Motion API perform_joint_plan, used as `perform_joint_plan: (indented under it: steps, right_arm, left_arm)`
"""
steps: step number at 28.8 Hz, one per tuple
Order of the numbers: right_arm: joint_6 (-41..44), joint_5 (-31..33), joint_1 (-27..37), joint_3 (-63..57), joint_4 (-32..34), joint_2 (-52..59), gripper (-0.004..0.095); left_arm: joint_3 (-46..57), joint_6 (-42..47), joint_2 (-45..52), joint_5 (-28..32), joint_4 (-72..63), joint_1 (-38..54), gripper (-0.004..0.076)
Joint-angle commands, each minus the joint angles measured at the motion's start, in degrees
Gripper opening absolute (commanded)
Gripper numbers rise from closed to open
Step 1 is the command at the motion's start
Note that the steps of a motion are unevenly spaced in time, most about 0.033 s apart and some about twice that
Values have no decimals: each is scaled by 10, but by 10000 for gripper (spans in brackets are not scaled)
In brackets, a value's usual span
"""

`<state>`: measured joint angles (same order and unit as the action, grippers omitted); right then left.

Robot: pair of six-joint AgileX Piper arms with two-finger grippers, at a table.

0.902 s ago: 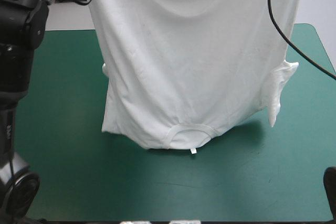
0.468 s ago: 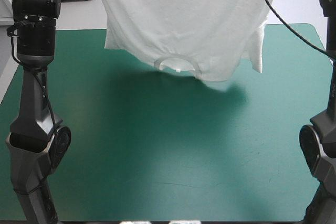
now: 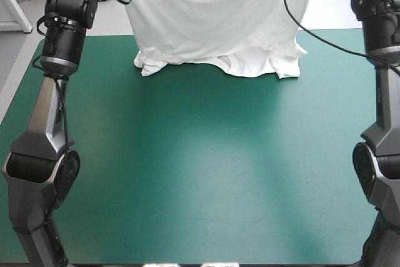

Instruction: Fold the cloth

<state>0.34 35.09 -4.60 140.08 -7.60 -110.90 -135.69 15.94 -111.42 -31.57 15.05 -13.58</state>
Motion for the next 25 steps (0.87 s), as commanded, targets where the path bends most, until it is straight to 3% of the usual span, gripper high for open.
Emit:
perform_joint_plan:
  steps: [1, 9, 13, 21, 25]
  right_arm:
    - [-19, 1, 7, -77, -13, 67, -17]
    - [-108, 70, 6, -367, -62, 189, -17]
    - [-110, 116, 6, -499, -62, 258, -17]
    - [-97, 136, -16, -702, -53, 411, -17]
    - [-75, 206, -61, -785, -51, 464, -17]
  left_arm:
    - [61, -97, 73, -7, -77, 0, -9]
    - [298, -159, 196, -88, -144, -1, -9]
    - [445, -180, 271, -124, -160, -14, -9]
    - [648, -180, 400, -164, -150, -67, -9]
    - [709, -173, 435, -248, -160, -87, -9]
